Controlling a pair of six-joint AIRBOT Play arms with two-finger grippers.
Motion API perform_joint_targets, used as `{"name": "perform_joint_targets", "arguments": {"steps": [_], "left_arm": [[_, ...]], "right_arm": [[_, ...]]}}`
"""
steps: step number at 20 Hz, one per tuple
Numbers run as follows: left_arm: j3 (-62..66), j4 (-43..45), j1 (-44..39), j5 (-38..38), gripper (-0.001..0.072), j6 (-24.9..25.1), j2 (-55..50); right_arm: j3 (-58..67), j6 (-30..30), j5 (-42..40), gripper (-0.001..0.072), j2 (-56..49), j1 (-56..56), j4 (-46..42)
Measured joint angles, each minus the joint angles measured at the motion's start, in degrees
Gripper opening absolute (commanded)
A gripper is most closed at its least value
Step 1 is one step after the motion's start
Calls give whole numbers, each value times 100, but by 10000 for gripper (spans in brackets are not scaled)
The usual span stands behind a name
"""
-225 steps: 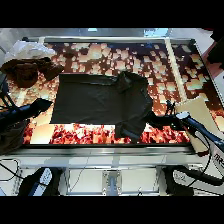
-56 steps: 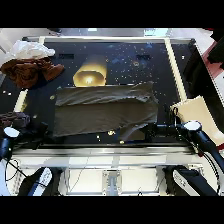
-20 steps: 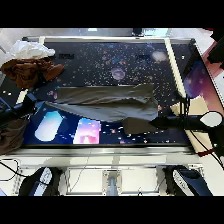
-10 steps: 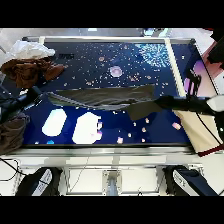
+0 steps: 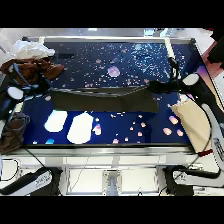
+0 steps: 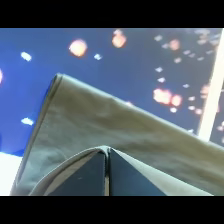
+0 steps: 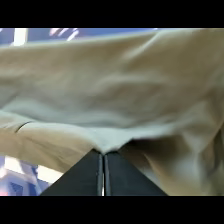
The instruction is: Fold the shirts.
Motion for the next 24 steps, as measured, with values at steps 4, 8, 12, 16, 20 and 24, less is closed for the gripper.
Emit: {"name": "perform_joint_targets", "arguments": {"steps": [4,8,12,16,20,24], "left_arm": [[175,101,-330,435,7,-111,-809],[247,127,-560,933,185,-212,-1150],[551,142,-625,1165,684,-258,-1239],[1228,155,-643,1021,684,-258,-1263],[1908,136,-647,693,682,-264,-1270],[2234,-127,-649,579,636,-151,-1272]], "right_arm": [[341,-42,-435,24,-866,118,-2],[498,-61,-684,30,-1416,236,-17],[673,-66,-796,294,-1543,168,-179],[1054,-52,-409,431,-1375,-199,-369],[1235,308,238,526,-1263,-752,-476],[1287,476,896,616,-1499,-1163,-470]]}}
